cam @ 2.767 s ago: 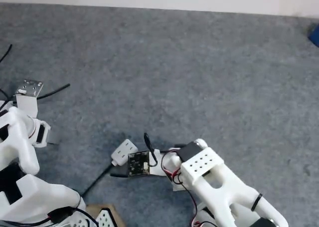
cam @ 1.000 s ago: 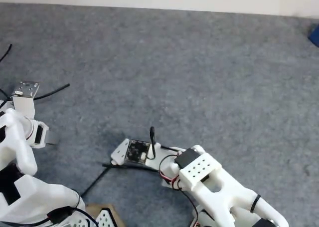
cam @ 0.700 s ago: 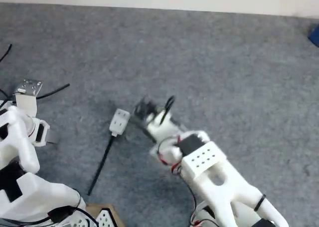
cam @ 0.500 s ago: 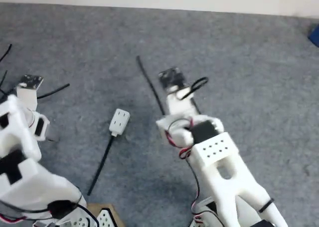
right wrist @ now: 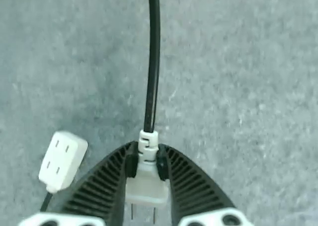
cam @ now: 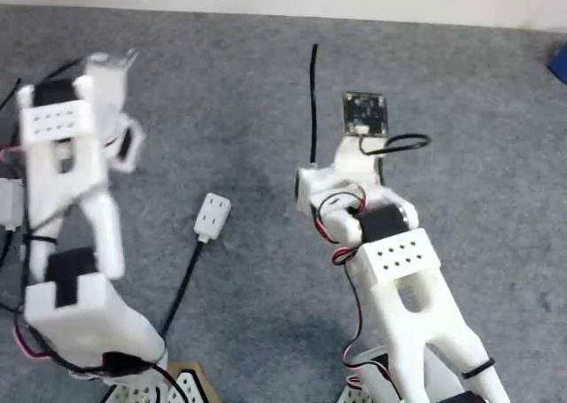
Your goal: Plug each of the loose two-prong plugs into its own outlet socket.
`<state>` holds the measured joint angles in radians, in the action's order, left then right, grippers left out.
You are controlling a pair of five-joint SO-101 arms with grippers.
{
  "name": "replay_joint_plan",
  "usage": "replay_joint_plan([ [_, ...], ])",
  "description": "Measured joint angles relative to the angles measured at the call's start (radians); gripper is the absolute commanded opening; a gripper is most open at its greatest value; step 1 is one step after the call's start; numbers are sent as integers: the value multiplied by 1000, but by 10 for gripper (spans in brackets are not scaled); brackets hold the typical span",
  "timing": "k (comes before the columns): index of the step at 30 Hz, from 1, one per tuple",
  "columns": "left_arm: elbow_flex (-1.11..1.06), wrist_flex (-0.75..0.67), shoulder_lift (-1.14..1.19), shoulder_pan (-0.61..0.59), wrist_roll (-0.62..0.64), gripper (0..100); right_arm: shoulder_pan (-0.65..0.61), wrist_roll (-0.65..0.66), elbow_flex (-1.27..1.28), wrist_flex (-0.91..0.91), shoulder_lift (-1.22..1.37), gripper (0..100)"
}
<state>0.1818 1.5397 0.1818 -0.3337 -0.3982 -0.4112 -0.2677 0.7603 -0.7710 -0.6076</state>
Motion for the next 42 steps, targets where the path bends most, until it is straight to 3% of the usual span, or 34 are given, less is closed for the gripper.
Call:
replay_joint_plan([
  [7, 78, 153, -207, 282, 184, 394, 25, 8, -133, -9, 0, 5],
  [12, -35, 181, -298, 405, 196, 393, -3, 8, -381, -215, 0, 5],
  [16, -129, 152, -384, 404, 196, 393, -126, 8, -486, -377, 12, 5],
  [21, -265, 80, -577, 413, 196, 393, -227, 8, -491, -402, 184, 5],
  [28, -706, -54, -1040, 410, 140, 394, -221, -15, -591, -384, 499, 5],
  [35, -1146, -181, -1516, 393, 97, 397, -198, -112, -776, -474, 568, 5],
  [42, -1300, -374, -1540, 393, 161, 397, -296, -161, -784, -479, 578, 5],
])
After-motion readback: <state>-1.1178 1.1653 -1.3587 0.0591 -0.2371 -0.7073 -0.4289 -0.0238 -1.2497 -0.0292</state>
